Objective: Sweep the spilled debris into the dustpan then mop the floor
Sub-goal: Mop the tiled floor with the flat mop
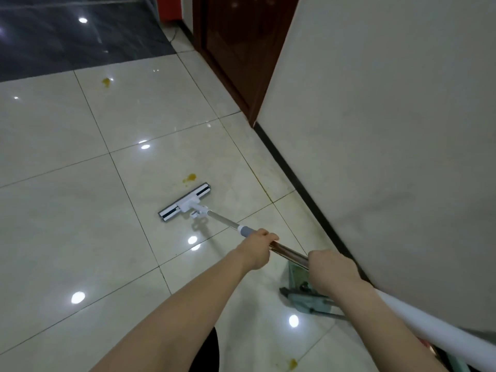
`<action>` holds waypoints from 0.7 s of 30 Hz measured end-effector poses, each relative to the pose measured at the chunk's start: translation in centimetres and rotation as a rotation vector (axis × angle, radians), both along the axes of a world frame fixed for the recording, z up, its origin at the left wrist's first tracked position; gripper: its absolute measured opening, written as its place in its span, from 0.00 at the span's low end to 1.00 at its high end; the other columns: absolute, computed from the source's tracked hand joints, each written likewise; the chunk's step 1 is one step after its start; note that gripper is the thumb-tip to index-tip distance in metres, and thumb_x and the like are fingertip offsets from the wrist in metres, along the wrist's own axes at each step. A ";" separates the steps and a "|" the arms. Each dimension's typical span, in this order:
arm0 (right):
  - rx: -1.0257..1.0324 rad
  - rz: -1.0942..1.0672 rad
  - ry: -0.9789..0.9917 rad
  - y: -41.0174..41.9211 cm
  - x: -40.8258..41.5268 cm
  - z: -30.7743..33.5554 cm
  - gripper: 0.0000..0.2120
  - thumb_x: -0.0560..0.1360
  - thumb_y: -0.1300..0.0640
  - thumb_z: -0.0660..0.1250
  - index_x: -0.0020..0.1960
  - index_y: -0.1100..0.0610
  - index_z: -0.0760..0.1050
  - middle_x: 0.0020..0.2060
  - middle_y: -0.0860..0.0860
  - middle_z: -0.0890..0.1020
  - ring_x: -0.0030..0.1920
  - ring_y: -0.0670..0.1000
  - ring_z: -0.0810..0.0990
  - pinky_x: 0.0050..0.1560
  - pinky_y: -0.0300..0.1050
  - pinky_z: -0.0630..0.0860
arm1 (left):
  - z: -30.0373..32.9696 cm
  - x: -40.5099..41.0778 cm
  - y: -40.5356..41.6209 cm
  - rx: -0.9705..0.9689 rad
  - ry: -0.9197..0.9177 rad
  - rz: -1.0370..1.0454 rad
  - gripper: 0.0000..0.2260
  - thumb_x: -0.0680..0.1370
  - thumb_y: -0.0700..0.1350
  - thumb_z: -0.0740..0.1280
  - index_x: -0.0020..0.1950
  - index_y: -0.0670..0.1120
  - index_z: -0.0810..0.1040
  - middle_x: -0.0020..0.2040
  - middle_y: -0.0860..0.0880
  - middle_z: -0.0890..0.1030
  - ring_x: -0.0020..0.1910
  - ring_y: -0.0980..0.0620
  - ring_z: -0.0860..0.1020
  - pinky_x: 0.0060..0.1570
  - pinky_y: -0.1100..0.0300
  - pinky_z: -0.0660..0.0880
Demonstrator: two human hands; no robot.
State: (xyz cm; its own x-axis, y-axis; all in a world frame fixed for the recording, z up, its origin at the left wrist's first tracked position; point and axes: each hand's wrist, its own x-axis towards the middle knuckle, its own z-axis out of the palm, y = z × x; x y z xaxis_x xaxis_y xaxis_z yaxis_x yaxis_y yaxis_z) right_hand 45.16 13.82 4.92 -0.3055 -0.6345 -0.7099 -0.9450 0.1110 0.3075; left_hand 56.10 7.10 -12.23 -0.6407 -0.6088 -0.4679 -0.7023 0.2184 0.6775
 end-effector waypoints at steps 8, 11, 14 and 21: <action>0.111 -0.458 -0.516 15.4 -2.5 -6.3 0.15 0.79 0.63 0.63 0.64 0.59 0.69 0.49 0.59 0.80 0.42 0.58 0.86 0.47 0.56 0.84 | -0.7 -0.3 17.0 0.515 0.096 0.703 0.18 0.81 0.53 0.58 0.69 0.49 0.65 0.57 0.41 0.78 0.50 0.44 0.79 0.46 0.54 0.77; 0.142 -0.583 -0.755 23.1 -3.1 -7.7 0.20 0.76 0.67 0.65 0.66 0.56 0.66 0.46 0.60 0.78 0.37 0.59 0.83 0.47 0.61 0.83 | -0.9 -1.9 24.3 0.799 0.221 0.892 0.21 0.79 0.51 0.63 0.68 0.50 0.60 0.50 0.40 0.81 0.45 0.43 0.84 0.44 0.48 0.83; 0.151 -0.680 -0.911 30.6 -3.8 -8.2 0.26 0.74 0.68 0.69 0.67 0.52 0.66 0.49 0.59 0.77 0.34 0.55 0.82 0.42 0.55 0.84 | -1.4 -2.8 30.9 0.774 0.211 0.996 0.23 0.77 0.44 0.66 0.67 0.51 0.59 0.47 0.39 0.80 0.38 0.43 0.84 0.37 0.47 0.83; 0.253 -0.813 -1.008 40.5 -4.3 -5.7 0.25 0.78 0.60 0.63 0.69 0.43 0.59 0.43 0.59 0.75 0.28 0.52 0.76 0.32 0.47 0.81 | -0.1 -3.7 38.4 0.793 0.221 1.133 0.17 0.78 0.41 0.66 0.65 0.45 0.64 0.45 0.42 0.75 0.37 0.46 0.78 0.28 0.54 0.77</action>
State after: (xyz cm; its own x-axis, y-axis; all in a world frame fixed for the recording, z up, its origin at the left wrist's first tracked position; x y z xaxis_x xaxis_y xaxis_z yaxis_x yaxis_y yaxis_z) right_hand 40.81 54.29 -0.75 0.1954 -0.3391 -0.9202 -0.4616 0.7961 -0.3913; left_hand 52.44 45.54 -12.33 -0.0898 -0.4628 -0.8819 -0.1003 -0.8768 0.4704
